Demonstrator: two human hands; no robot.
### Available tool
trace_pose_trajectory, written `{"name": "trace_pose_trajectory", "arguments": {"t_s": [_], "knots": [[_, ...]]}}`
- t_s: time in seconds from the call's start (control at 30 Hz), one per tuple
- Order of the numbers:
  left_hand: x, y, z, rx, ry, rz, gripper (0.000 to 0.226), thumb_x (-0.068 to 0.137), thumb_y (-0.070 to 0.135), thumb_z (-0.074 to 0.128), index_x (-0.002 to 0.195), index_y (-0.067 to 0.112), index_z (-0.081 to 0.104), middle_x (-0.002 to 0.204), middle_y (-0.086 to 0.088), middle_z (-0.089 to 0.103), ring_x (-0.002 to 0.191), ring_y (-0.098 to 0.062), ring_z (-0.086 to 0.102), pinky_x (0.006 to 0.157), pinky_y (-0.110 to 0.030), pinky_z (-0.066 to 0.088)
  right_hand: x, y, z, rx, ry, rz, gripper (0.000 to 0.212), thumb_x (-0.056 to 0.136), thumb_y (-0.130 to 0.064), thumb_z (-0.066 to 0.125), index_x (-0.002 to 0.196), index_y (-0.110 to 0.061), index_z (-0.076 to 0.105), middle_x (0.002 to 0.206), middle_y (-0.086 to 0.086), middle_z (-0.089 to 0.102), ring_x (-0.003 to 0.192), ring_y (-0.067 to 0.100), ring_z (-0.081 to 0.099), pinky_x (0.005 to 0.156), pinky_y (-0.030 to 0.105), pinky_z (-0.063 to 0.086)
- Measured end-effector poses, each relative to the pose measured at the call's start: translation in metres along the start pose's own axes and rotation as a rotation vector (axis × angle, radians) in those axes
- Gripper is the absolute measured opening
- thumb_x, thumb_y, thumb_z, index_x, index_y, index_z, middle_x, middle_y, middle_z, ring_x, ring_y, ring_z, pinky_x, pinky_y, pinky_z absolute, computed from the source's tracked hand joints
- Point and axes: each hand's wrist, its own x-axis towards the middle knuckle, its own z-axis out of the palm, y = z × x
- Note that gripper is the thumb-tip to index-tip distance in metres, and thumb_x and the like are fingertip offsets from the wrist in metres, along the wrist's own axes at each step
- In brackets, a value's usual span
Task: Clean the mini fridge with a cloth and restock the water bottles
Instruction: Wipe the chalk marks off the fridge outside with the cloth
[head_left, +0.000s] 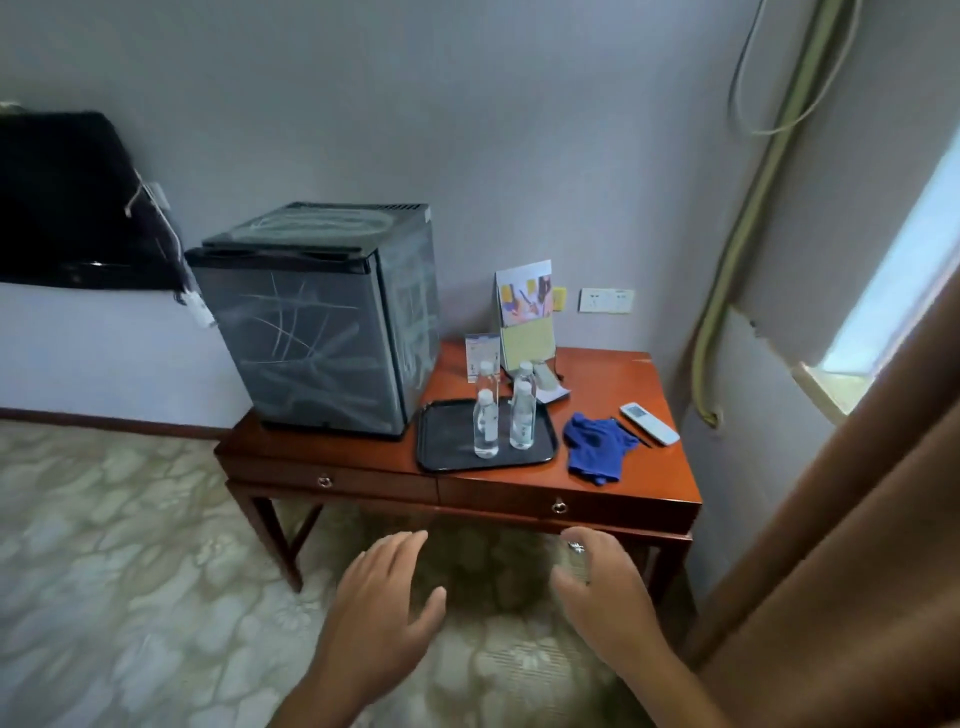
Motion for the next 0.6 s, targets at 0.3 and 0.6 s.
{"name": "trace_pose_trajectory", "arguments": {"t_s": [0.3, 0.6], "knots": [[0.120, -0.029, 0.047, 0.006, -0.111, 0.061, 0.072, 0.088, 0.061, 0.040, 0.150, 0.024, 0.046, 0.148, 0.009, 0.049, 0.140, -0.013, 0.045, 0.117, -0.033, 0.035, 0.107, 0.000, 0.045, -0.149, -0.078, 0.071, 0.057, 0.081, -0.045, 0.056, 0.135, -0.028, 0.056, 0.140, -0.015, 0.048, 0.135, 0.008, 0.041, 0.113, 0.028, 0.036], [0.265, -0.006, 0.060, -0.009, -0.190, 0.408, 0.071, 0.094, 0.056, 0.039, 0.156, 0.022, 0.032, 0.155, 0.008, 0.039, 0.146, -0.012, 0.033, 0.123, -0.032, 0.022, 0.170, -0.003, 0.048, -0.226, 0.117, 0.268, 0.056, 0.088, -0.041, 0.065, 0.141, -0.029, 0.052, 0.145, -0.014, 0.044, 0.138, 0.009, 0.037, 0.115, 0.030, 0.035]]}}
